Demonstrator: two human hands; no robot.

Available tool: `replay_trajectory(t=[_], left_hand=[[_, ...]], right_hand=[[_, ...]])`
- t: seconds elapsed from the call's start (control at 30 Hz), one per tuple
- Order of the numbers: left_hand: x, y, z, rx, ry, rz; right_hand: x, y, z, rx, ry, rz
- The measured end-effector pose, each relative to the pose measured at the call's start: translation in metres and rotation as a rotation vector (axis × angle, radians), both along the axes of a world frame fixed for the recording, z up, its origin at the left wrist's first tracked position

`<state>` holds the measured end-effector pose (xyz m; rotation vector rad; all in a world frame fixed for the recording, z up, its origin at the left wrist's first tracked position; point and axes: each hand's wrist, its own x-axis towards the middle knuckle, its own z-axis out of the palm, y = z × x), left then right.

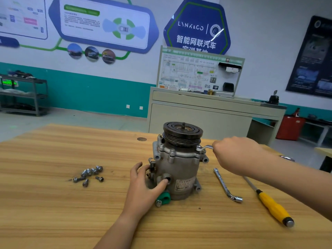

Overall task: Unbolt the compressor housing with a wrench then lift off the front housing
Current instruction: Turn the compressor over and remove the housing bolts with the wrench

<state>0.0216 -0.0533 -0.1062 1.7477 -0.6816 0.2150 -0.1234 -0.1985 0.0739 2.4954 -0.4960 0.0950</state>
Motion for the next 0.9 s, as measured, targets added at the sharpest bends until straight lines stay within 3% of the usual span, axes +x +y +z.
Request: replay_trajectory(t=[0.33, 0.6, 0.9], left_hand=[[0.002, -0.001, -0.002, -0.023, -0.006, -0.006], [0.001, 0.000, -0.002, -0.003, 0.039, -0.020], [-0.002, 0.000, 0.002, 0.010, 0.049, -0.011]], right_hand=[[-0.002, 0.022, 0.021, -0.058, 0.208, 0.022], [-0.010, 0.033, 0.003, -0.073, 0.079, -0.071], [0.001, 0.042, -0.006, -0.076, 0.092, -0.170]])
